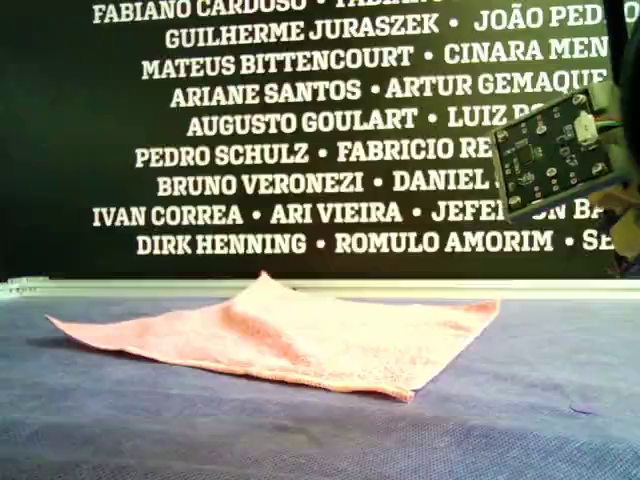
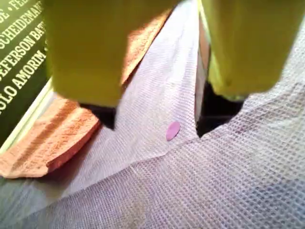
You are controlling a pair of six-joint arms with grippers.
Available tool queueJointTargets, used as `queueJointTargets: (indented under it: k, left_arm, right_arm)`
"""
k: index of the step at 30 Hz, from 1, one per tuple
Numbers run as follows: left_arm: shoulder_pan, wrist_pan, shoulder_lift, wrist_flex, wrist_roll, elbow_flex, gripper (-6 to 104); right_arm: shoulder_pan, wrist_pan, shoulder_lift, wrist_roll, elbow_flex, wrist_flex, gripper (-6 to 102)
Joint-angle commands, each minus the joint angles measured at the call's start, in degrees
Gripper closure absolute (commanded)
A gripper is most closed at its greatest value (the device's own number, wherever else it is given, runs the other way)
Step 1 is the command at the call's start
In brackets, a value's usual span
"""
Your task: Fold a cloth
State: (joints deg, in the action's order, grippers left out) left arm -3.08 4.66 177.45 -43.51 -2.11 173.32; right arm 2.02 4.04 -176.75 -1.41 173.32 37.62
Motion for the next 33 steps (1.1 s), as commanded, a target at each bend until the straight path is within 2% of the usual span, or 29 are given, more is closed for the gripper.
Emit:
queueJointTargets:
  k: [1,5,8,9,12,16,18,23,26,31,33]
  left_arm:
    - [1.5,0.4,0.1,1.8,-0.3,-2.1,26]
    - [1.9,1.1,0.2,2.2,-0.4,-6.1,24]
    - [3.8,1.0,0.1,2.3,-0.4,-11.2,24]
    - [4.4,1.0,0.1,2.3,-0.4,-12.5,24]
    - [6.7,1.0,0.0,2.3,-0.4,-15.3,24]
    - [11.8,1.0,-1.3,2.4,-0.4,-16.4,24]
    - [13.9,1.0,-4.8,3.6,-0.4,-16.7,24]
    - [14.0,0.9,-22.3,12.1,-0.4,-21.3,24]
    - [14.2,0.9,-36.5,14.2,-0.4,-28.7,24]
    - [14.1,-0.1,-58.3,14.4,0.7,-42.9,24]
    - [13.9,-0.2,-65.2,14.4,2.5,-47.8,24]
  right_arm:
    - [0.5,0.6,-2.7,0.26,0.4,-3.3,43]
    - [0.7,0.7,-2.7,0.70,-0.2,-3.3,40]
    - [2.8,0.8,-2.7,0.53,-2.8,-3.4,40]
    - [4.4,0.8,-2.6,-0.18,-4.0,-3.4,40]
    - [11.4,0.8,-2.5,-0.26,-7.7,-3.3,41]
    - [22.0,0.6,-2.3,-0.35,-11.3,-3.3,41]
    - [24.4,-0.3,-2.3,-0.35,-11.9,-3.3,41]
    - [25.5,0.7,-2.2,-0.35,-12.1,-2.5,40]
    - [25.5,0.7,1.8,-0.35,-13.5,-2.3,40]
    - [25.5,0.8,25.5,-0.35,-26.2,-2.1,40]
    - [25.5,0.8,37.5,-0.35,-33.3,-2.1,40]
